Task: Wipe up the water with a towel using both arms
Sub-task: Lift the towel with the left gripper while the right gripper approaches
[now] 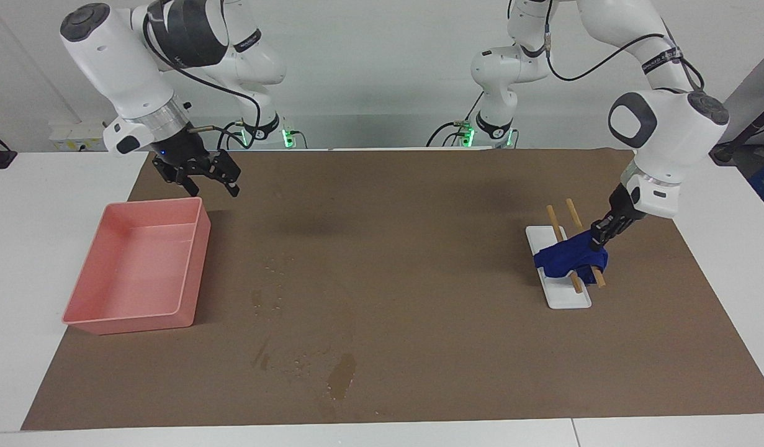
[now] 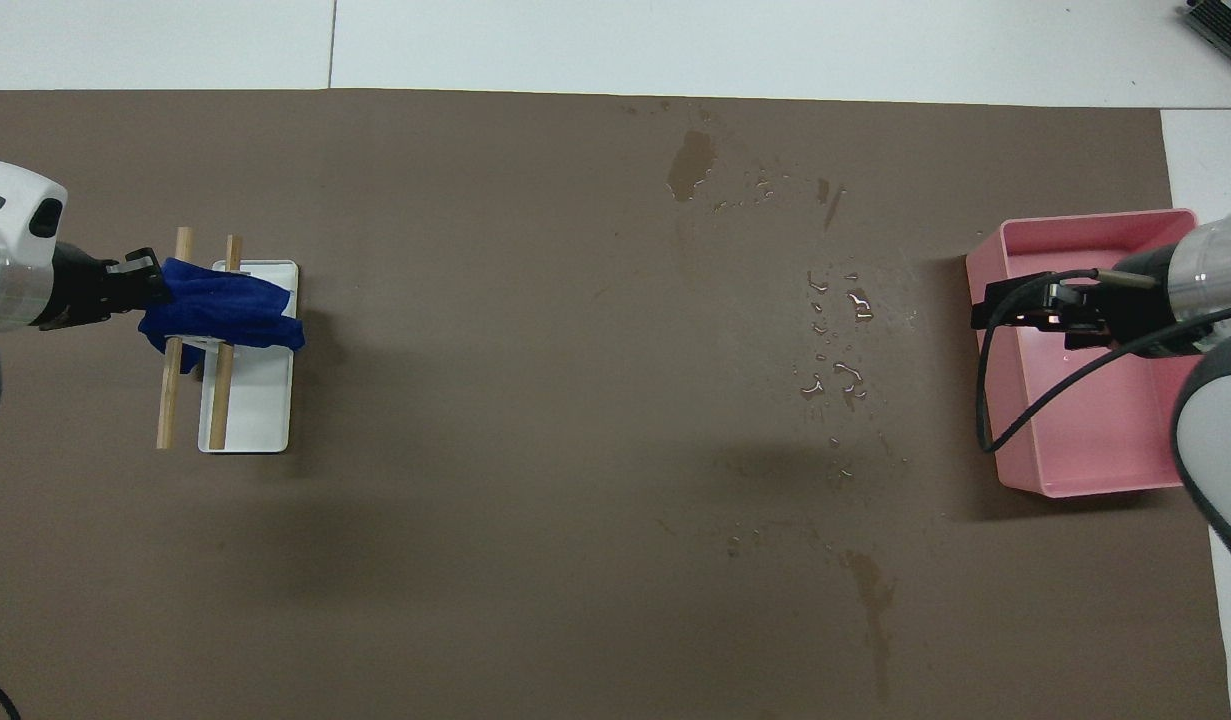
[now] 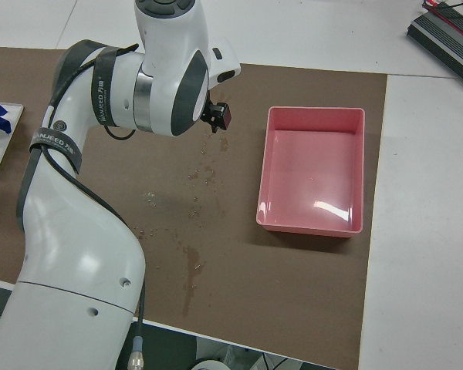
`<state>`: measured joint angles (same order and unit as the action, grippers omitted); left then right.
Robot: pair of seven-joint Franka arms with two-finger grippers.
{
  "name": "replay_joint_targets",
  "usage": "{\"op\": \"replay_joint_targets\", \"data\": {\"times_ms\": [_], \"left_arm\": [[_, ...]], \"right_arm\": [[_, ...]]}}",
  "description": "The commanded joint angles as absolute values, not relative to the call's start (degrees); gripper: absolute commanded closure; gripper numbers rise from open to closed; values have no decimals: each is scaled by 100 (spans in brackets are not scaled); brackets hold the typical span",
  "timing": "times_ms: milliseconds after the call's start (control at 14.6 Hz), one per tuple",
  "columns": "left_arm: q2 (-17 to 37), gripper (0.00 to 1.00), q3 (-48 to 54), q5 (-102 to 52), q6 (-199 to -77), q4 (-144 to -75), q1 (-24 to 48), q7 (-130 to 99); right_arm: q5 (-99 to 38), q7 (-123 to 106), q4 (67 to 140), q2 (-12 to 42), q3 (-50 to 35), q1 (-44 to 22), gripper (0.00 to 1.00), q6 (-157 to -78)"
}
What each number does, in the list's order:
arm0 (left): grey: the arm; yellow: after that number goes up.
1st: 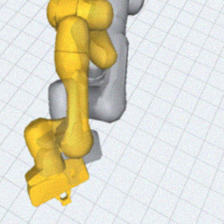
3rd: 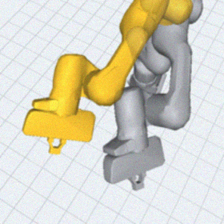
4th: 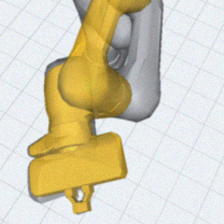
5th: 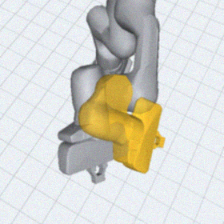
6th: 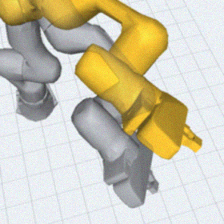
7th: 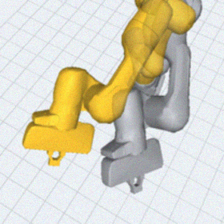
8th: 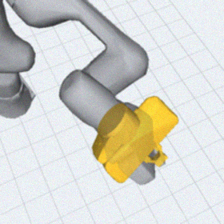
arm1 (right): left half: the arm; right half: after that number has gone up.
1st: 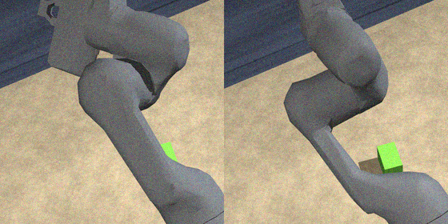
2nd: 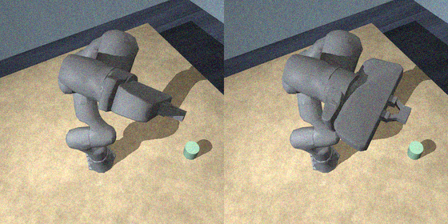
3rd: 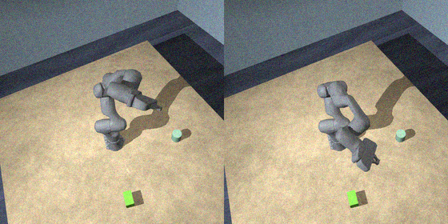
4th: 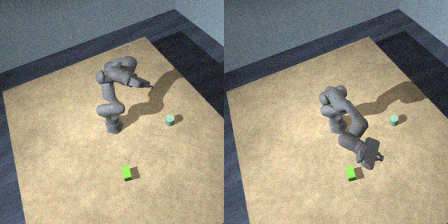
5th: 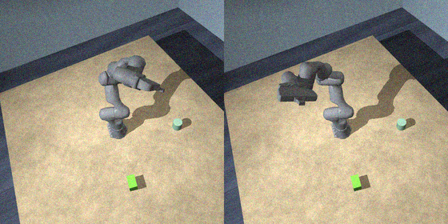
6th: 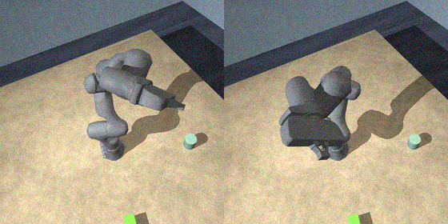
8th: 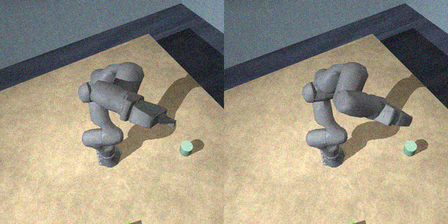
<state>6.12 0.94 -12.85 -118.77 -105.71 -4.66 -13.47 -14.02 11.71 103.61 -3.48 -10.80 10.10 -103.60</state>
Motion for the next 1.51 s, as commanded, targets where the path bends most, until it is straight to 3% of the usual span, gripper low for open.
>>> {"op": "replay_joint_targets", "data": {"times_ms": [0, 481, 618, 961, 1167, 1442], "left_arm": [[502, 100, 70, -1949, -11242, -10047, -404, -1930], [-131, 100, 1062, -3119, -11180, -10002, -325, -5787], [-254, 100, 1448, -3418, -11197, -10063, -316, -6588], [-333, 100, 1837, -3847, -11496, -10256, 105, -8163], [-360, 100, 1846, -4017, -12310, -10423, 534, -8646], [-387, 100, 1837, -4008, -13849, -10827, 1291, -9167]], "right_arm": [[-1818, 1598, 10661, -580, -1107, 1055, 0, -10441], [-3144, 3371, 10722, -607, -1160, 836, 0, -10765], [-3488, 4223, 10810, -606, -1160, 485, 0, -11352], [-4682, 6439, 11241, -519, -1160, -535, 0, -13760], [-5122, 7248, 11250, -308, -1160, -790, 0, -14307], [-5247, 7348, 11311, -246, -1160, -1106, 0, -14318]]}}
